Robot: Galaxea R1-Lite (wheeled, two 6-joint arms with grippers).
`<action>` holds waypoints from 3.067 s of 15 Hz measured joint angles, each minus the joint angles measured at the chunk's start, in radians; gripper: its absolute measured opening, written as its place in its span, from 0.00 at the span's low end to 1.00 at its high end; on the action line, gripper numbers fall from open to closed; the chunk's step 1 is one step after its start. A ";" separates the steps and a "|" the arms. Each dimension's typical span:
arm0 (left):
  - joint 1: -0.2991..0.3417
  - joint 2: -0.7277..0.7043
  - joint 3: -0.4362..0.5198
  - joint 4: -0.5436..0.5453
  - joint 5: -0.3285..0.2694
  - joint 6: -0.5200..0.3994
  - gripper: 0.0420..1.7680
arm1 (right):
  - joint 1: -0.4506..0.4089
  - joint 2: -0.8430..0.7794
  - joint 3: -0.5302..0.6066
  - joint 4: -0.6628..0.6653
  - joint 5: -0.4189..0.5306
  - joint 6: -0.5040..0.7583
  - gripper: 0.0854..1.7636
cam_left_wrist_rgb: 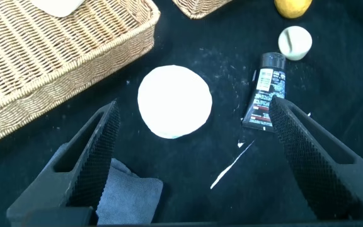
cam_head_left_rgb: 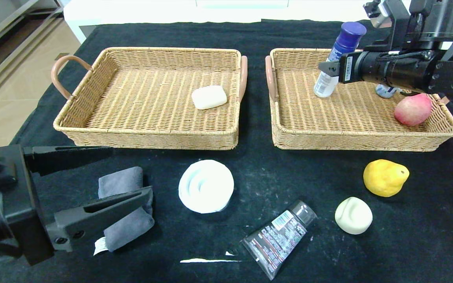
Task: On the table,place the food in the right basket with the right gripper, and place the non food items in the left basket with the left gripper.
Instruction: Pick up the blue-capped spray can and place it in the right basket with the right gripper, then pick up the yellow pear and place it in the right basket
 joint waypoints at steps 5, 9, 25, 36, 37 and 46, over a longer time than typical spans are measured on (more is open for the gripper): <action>0.000 -0.008 -0.002 0.000 0.002 0.001 0.97 | 0.026 -0.154 0.042 0.263 -0.001 0.000 0.95; 0.000 -0.021 -0.002 0.001 0.007 0.002 0.97 | 0.060 -0.265 0.046 0.495 -0.007 0.006 0.96; 0.000 -0.027 0.001 0.003 0.007 0.002 0.97 | 0.066 -0.377 0.121 0.955 -0.114 0.329 0.96; 0.000 -0.026 0.003 0.005 0.007 0.002 0.97 | 0.067 -0.369 0.254 0.971 -0.150 0.451 0.96; 0.000 -0.026 0.003 0.005 0.007 0.002 0.97 | 0.068 -0.365 0.263 0.965 -0.151 0.470 0.96; 0.000 -0.026 0.003 0.005 0.007 0.002 0.97 | 0.066 -0.308 0.390 0.778 -0.154 0.503 0.96</action>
